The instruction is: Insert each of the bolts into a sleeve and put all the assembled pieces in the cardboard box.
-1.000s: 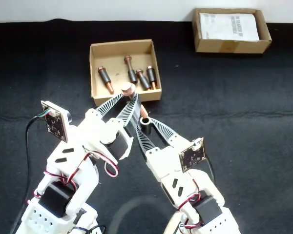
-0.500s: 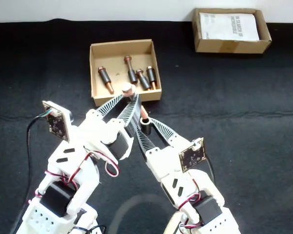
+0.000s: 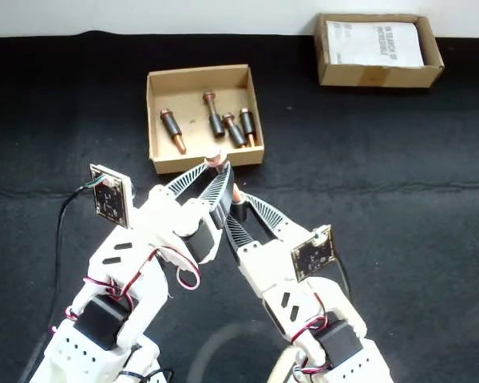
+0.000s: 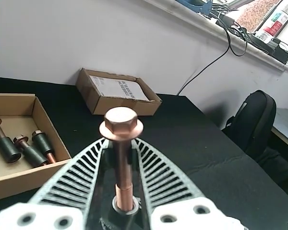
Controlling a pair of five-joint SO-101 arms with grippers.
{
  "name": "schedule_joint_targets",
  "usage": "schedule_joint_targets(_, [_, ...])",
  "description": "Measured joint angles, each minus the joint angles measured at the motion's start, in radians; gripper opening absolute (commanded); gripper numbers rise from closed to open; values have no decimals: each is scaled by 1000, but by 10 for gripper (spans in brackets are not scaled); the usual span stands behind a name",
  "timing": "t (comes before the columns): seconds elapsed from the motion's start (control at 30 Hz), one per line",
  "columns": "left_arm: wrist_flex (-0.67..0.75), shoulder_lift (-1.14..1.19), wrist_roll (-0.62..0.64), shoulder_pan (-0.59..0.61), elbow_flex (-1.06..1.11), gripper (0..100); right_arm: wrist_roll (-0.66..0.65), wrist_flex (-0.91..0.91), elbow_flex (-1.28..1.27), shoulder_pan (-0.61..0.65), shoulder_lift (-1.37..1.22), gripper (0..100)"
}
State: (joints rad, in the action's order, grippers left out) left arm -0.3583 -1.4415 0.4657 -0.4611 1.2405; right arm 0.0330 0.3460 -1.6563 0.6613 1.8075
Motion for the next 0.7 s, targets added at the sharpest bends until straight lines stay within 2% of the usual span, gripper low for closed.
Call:
schedule_joint_targets(0.23, [6,-8,0,-23,31,10,0,0,0,0,0,8])
schedule_joint_targets(0.4, [6,-2,-6,-104,32,10,0,0,0,-2,0,8])
schedule_joint_targets(0.57, [5,-2,-103,-170,72,10,0,0,0,-2,0,8])
schedule_joint_targets(0.7, [5,2,-120,-173,110,13,0,0,0,-3,0,8])
